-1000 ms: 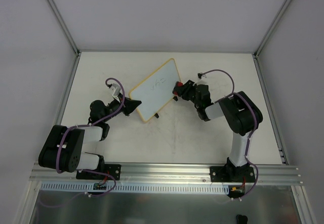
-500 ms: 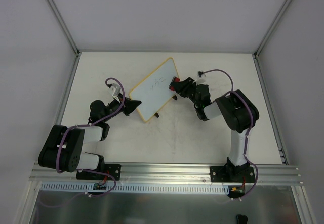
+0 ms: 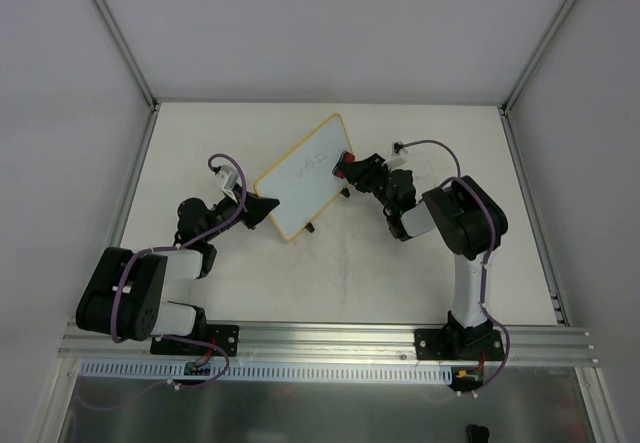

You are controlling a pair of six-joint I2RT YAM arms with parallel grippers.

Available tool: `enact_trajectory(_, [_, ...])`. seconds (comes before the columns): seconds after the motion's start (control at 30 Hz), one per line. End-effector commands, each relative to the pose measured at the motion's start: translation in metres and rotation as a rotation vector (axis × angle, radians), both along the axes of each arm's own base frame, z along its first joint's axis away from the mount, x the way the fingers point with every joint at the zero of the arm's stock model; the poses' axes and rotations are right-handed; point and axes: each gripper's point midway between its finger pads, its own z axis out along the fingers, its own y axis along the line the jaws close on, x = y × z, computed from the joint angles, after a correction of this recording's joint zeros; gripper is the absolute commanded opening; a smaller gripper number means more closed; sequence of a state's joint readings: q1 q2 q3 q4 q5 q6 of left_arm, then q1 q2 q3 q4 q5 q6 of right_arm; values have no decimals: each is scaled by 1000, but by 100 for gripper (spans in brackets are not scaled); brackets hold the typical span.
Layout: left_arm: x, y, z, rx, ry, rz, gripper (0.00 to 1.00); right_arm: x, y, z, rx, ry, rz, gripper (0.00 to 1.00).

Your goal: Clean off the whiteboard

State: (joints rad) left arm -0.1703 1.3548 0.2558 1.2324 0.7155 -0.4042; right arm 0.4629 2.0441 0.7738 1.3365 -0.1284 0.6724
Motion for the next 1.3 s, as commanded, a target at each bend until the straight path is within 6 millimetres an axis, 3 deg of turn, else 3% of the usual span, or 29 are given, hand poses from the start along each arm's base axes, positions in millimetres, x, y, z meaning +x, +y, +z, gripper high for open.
enact_trajectory(0.0, [-29, -25, 22, -25, -80, -203, 0, 7, -3, 29, 77, -137, -26, 0])
enact_trajectory(0.27, [-29, -27, 43, -74, -96, -213, 0, 3, -18, 14, 28, -115, -70, 0])
enact_trajectory(0.57, [-30, -25, 40, -91, -81, -194, 0, -3, -23, -8, -1, -70, -83, 0])
enact_trajectory(0.8, [-31, -25, 40, -90, -84, -196, 0, 1, -27, -5, -25, -97, -105, 0])
enact_trajectory(1.07, [-33, -23, 40, -78, -91, -188, 0, 10, -49, 1, -51, -115, -203, 0])
enact_trajectory(1.27, [-33, -23, 40, -72, -93, -187, 0, 19, -47, 13, -26, -139, -200, 0])
